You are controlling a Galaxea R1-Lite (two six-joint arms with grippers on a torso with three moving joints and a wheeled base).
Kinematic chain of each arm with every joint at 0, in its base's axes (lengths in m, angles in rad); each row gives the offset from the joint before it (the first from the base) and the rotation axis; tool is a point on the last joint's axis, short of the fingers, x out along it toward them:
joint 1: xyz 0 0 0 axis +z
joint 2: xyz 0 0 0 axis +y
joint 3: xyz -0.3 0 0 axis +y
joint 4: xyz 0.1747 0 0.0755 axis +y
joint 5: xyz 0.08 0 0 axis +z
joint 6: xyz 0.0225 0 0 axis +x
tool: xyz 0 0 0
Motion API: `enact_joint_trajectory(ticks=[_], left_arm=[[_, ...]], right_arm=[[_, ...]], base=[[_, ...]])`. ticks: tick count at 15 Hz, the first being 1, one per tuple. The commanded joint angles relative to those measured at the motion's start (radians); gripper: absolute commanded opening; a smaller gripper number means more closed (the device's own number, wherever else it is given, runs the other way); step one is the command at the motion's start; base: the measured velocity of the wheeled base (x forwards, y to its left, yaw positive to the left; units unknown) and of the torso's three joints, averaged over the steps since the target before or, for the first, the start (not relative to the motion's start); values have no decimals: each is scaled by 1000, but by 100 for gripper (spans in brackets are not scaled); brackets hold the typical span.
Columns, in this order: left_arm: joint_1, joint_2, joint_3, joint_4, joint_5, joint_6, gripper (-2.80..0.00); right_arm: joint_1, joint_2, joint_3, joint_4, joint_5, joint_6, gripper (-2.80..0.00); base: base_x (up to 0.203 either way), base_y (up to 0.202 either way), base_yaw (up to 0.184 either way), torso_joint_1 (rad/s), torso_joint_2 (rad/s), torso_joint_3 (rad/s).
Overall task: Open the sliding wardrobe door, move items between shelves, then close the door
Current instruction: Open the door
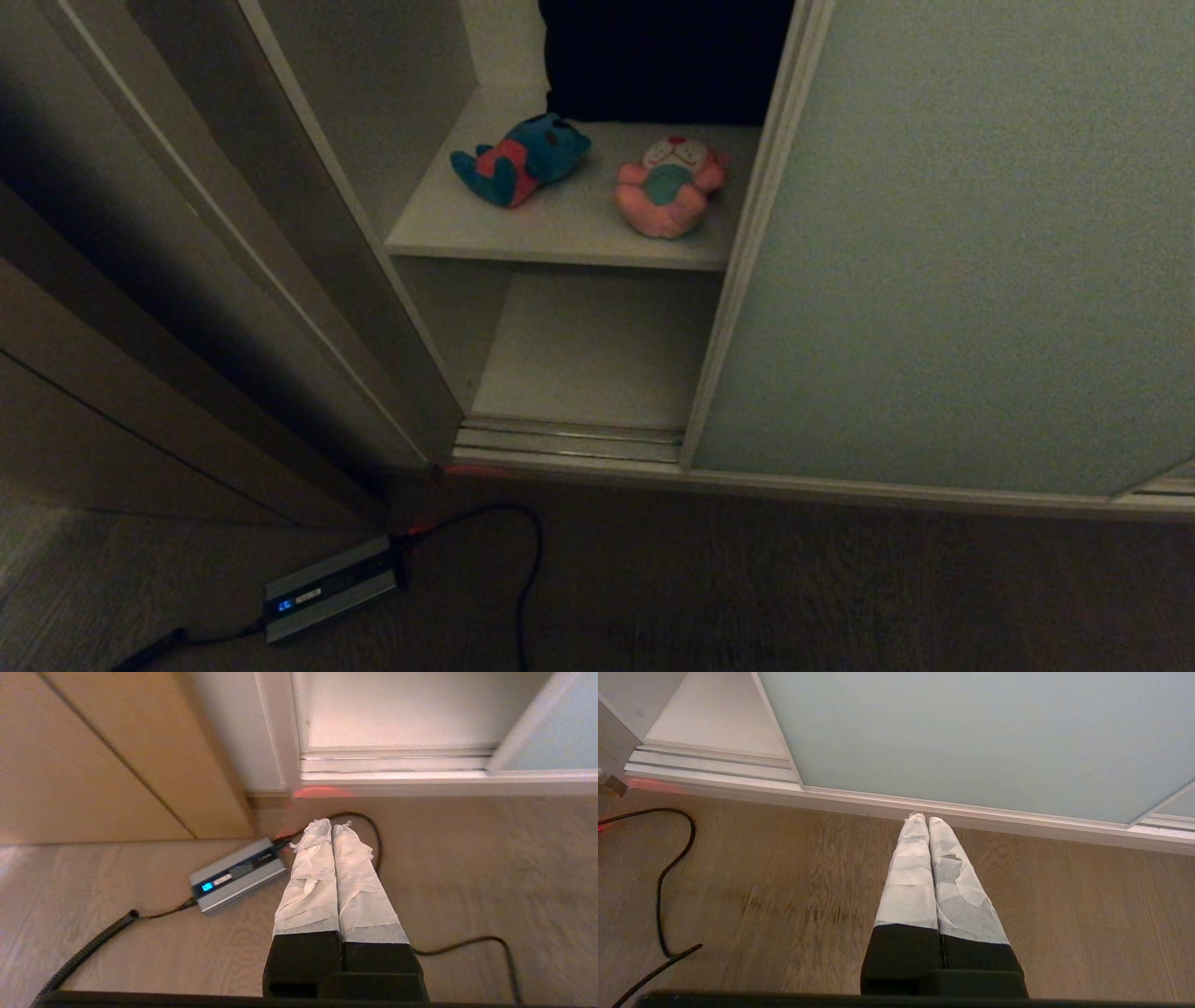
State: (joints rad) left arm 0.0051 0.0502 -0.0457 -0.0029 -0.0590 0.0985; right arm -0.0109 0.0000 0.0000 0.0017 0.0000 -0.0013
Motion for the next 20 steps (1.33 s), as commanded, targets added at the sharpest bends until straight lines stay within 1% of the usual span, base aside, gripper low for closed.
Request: enact_joint_trajectory(ticks=[1,2,4,7,9,10,11,12,13,14,15,17,18,20], left_arm=[[-3,-50,46,-11,61,-42,-280],[-4,-50,43,8,62,-73,-280],[-5,-49,46,5,64,-62,-280],[-5,-50,46,3,62,-90,-280],[-5,-49,46,3,62,-89,-280],[-5,-49,46,3,62,-89,-280],[-5,-50,46,5,62,-79,-280],[-5,-49,46,7,64,-66,-280],[-5,-49,46,8,58,-36,-280],[-5,-49,46,6,51,-29,-280],[-5,-49,46,6,51,-28,-280],[-5,-49,46,11,50,-16,-280],[-5,-49,46,9,50,-20,-280],[-5,-50,46,6,47,-29,-280]], right_arm=[[0,0,3,0,0,0,-280],[0,2,5,0,0,0,-280],[0,2,5,0,0,0,-280],[0,0,5,0,0,0,-280],[0,0,5,-1,0,-5,-280],[0,0,5,-2,6,-24,-280],[0,0,5,8,8,-48,-280],[0,0,5,10,7,-44,-280],[0,0,5,11,7,-44,-280],[0,0,5,13,9,-59,-280],[0,0,5,15,9,-73,-280],[0,0,5,12,8,-59,-280],[0,0,5,15,9,-64,-280],[0,0,5,14,7,-50,-280]], base=[[0,0,0,0,0,0],[0,0,0,0,0,0],[0,0,0,0,0,0],[0,0,0,0,0,0],[0,0,0,0,0,0],[0,0,0,0,0,0],[0,0,0,0,0,0],[0,0,0,0,0,0],[0,0,0,0,0,0],[0,0,0,0,0,0],[0,0,0,0,0,0],[0,0,0,0,0,0],[0,0,0,0,0,0],[0,0,0,0,0,0]])
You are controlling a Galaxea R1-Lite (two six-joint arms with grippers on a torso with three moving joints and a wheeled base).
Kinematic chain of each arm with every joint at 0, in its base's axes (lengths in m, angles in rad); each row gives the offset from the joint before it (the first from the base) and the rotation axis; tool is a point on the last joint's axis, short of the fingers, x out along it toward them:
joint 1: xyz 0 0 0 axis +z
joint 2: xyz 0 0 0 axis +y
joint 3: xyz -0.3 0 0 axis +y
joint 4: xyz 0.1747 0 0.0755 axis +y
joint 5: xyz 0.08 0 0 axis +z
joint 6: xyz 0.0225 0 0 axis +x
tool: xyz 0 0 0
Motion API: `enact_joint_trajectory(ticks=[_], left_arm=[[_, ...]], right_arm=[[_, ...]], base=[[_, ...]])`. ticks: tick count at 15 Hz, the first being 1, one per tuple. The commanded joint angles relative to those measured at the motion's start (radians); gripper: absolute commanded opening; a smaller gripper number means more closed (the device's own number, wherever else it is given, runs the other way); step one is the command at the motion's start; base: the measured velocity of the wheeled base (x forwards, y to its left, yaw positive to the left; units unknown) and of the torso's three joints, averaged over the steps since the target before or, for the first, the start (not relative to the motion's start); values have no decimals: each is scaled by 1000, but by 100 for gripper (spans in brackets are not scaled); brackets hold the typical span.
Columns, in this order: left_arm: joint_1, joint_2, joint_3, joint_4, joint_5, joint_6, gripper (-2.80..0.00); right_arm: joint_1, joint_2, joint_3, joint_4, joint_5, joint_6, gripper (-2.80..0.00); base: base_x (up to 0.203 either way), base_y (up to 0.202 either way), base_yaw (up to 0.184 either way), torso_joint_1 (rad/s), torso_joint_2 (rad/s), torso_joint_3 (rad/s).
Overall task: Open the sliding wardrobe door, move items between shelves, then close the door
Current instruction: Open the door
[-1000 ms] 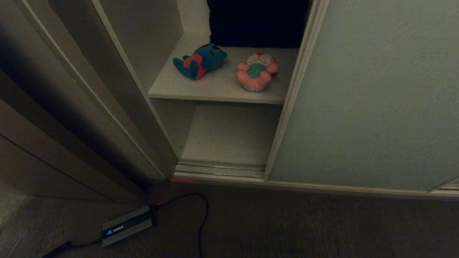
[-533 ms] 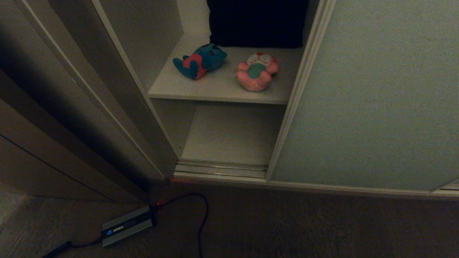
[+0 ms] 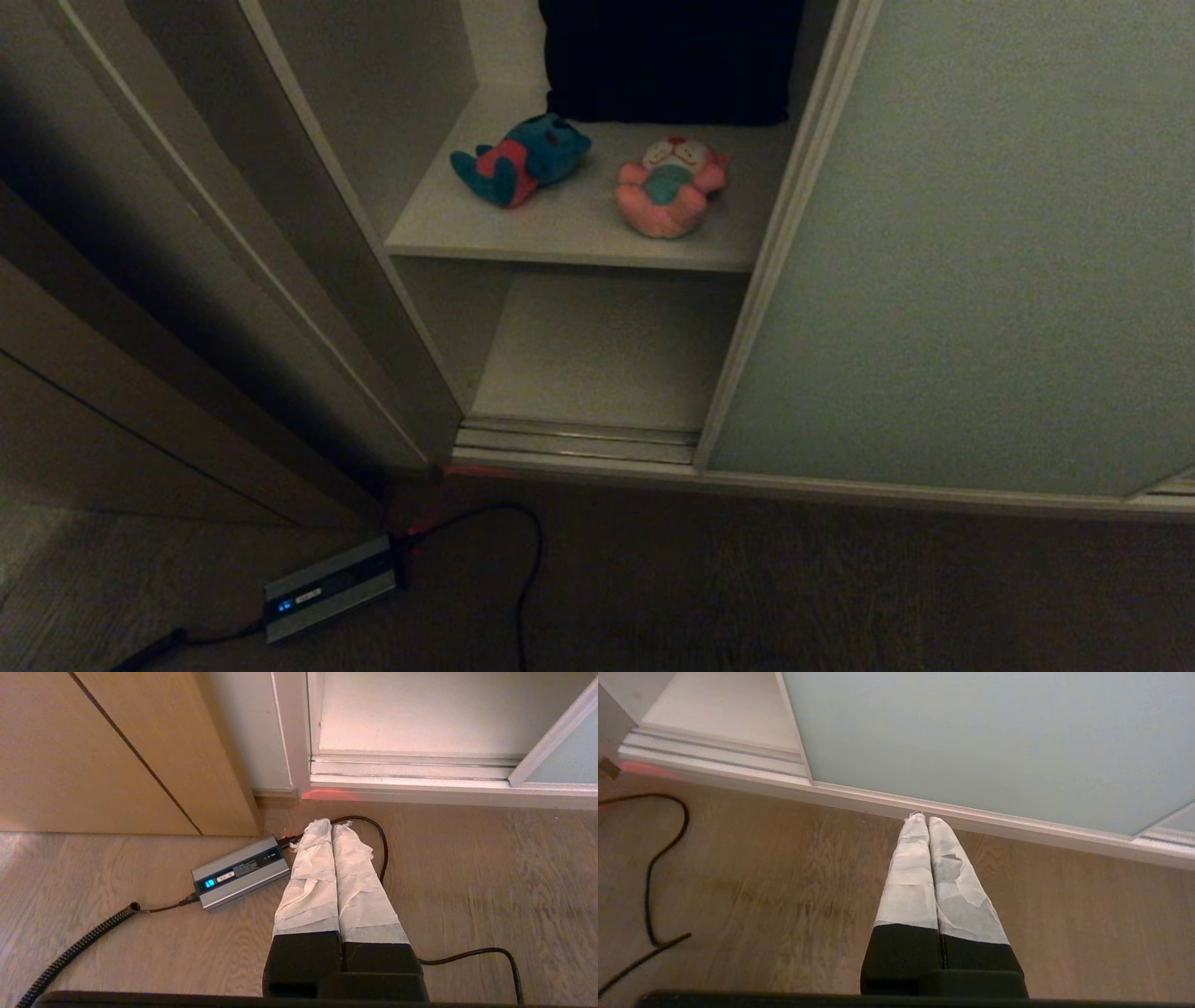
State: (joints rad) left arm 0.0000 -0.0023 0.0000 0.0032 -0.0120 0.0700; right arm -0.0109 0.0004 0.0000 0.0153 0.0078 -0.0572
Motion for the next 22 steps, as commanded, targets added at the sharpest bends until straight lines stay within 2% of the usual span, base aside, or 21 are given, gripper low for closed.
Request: enact_joint_trajectory(ticks=[1,3,5,8,9,11,13,14,17,20,22], left_arm=[[0,4,0,-2,1,-6,-280],[0,4,0,-2,6,-27,-280],[0,4,0,-3,7,-50,-280],[0,4,0,-2,9,-47,-280],[0,4,0,3,9,-38,-280],[0,4,0,3,9,-32,-280],[0,4,0,4,10,-29,-280],[0,4,0,3,10,-30,-280],[0,4,-21,-10,9,-21,-280],[0,50,-216,0,-39,8,-280],[1,205,-413,-1,-84,15,-280]], right_arm=[[0,1,4,0,1,15,-280],[2,1,4,-19,7,2,-280],[1,6,-92,-29,55,38,-280],[2,1,-251,144,195,93,-280],[2,0,-248,150,205,97,-280],[2,-1,-155,130,169,94,-280],[1,-1,-39,66,7,41,-280],[0,-2,-10,-12,-8,32,-280],[2,1,3,-11,-2,41,-280],[1,1,4,-11,0,42,-280],[0,1,3,-11,0,42,-280]], base=[[0,0,0,0,0,0],[0,0,0,0,0,0],[0,0,0,0,0,0],[0,0,0,0,0,0],[0,0,0,0,0,0],[0,0,0,0,0,0],[0,0,0,0,0,0],[0,0,0,0,0,0],[0,0,0,0,0,0],[0,0,0,0,0,0],[0,0,0,0,0,0]])
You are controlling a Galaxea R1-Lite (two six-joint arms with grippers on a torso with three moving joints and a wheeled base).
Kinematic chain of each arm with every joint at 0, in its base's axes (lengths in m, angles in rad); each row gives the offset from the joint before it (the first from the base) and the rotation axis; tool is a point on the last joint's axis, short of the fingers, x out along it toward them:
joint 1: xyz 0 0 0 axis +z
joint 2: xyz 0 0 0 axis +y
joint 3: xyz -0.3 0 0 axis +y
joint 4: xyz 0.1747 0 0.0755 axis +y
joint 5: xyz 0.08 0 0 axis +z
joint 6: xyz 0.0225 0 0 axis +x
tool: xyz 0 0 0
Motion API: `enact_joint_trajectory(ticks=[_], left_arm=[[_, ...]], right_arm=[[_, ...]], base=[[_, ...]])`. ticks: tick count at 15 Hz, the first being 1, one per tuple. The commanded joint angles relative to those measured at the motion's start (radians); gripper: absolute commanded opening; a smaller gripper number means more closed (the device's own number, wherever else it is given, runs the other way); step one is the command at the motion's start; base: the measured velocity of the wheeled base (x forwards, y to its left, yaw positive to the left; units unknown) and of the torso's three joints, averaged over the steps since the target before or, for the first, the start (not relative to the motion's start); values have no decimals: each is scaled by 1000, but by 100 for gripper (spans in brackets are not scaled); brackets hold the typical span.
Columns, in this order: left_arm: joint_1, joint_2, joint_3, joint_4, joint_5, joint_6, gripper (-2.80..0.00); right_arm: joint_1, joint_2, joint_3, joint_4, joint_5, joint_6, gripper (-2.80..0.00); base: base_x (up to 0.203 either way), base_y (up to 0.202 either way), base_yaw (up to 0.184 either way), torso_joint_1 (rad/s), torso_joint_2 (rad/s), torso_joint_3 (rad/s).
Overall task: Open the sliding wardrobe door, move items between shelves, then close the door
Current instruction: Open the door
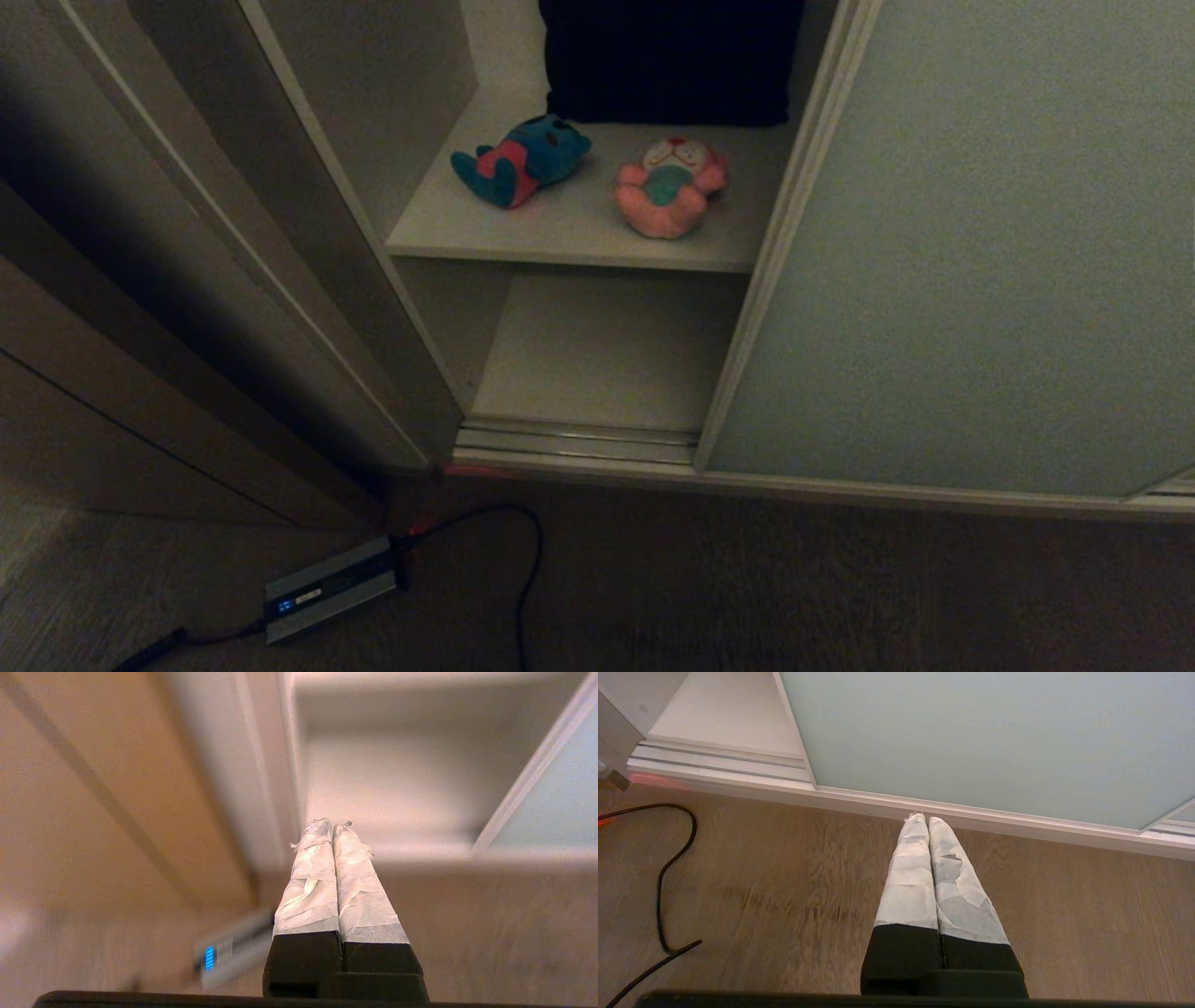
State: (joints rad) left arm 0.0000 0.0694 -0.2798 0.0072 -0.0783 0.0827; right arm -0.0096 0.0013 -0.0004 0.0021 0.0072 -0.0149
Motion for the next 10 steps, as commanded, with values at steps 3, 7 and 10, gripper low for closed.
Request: enact_joint_trajectory(ticks=[3,7,10], left_arm=[[0,463,-427,-22,-115,-4,-280],[-16,937,-669,-219,-248,-19,-280],[-112,1305,-889,-404,-233,-37,-280]], right_arm=[[0,0,3,3,0,0,-280],[-1,0,3,3,0,0,-280],[-1,0,4,3,0,0,-280]], base=[[0,0,0,0,0,0],[0,0,0,0,0,0],[0,0,0,0,0,0]])
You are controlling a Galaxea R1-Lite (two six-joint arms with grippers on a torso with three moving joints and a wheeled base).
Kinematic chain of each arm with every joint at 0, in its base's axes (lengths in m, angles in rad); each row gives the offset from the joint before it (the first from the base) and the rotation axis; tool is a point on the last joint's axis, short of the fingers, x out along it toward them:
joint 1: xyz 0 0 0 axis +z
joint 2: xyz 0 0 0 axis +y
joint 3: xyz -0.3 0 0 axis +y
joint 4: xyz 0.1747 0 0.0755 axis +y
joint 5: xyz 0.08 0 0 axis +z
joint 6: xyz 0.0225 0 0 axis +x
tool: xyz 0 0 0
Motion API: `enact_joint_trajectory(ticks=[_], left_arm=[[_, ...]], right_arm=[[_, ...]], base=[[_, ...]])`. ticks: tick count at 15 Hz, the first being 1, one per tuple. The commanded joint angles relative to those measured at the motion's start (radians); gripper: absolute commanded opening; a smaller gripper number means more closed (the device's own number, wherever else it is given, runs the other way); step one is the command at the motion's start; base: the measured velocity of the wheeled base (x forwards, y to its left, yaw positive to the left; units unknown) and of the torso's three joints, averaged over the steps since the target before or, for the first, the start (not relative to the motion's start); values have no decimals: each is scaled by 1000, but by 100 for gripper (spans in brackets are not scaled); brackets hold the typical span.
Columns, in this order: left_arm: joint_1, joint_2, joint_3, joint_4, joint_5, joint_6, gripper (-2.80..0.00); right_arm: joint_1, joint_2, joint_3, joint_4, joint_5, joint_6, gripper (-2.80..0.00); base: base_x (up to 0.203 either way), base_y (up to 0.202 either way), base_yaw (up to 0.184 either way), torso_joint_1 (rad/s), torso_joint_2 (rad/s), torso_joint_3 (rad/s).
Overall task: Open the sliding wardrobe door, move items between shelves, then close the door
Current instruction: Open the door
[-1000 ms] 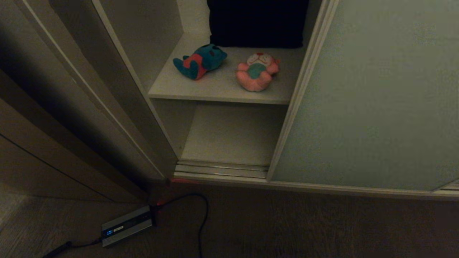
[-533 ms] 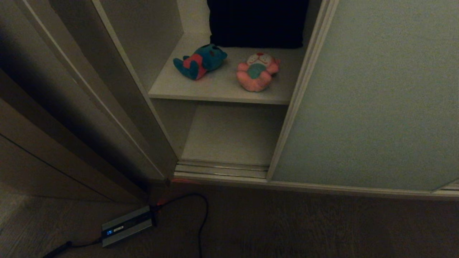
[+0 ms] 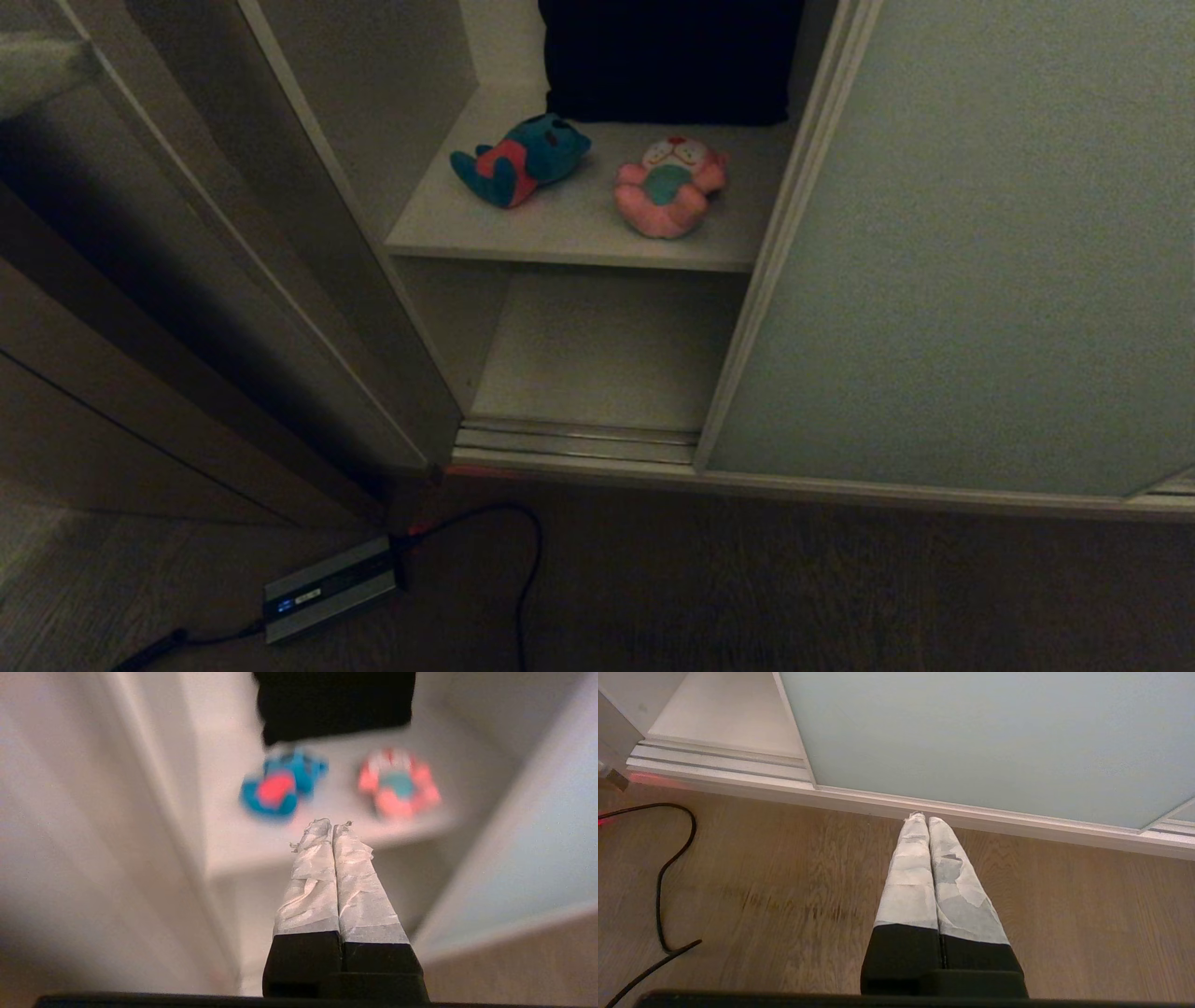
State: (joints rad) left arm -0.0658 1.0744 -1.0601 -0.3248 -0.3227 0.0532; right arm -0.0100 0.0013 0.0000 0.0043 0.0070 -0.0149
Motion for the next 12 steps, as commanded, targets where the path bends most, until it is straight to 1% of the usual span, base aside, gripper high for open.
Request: enact_joint_trajectory(ticks=[1,4,6,7,8,9,10,11,12], left_arm=[[-88,411,-190,-138,33,-33,-280],[-209,674,-406,-321,78,-94,-280],[-301,796,-532,-388,102,-115,-280],[-344,844,-607,-400,136,-125,-280],[-386,876,-674,-395,173,-146,-280],[-420,905,-744,-371,196,-166,-280],[-449,936,-813,-326,215,-183,-280],[-485,967,-862,-276,237,-194,-280],[-516,979,-874,-248,250,-199,-280]], right_arm=[[1,-1,3,0,1,0,-280],[1,0,3,0,1,0,-280],[1,0,5,0,1,0,-280],[0,0,3,0,1,0,-280],[-1,0,3,0,1,0,-280],[1,0,3,0,1,0,-280],[1,0,3,0,1,0,-280],[1,0,3,0,1,0,-280],[0,0,3,0,0,0,-280]], base=[[0,0,0,0,0,0],[0,0,0,0,0,0],[0,0,0,0,0,0],[0,0,0,0,0,0],[0,0,0,0,0,0],[0,0,0,0,0,0],[0,0,0,0,0,0],[0,0,0,0,0,0],[0,0,0,0,0,0]])
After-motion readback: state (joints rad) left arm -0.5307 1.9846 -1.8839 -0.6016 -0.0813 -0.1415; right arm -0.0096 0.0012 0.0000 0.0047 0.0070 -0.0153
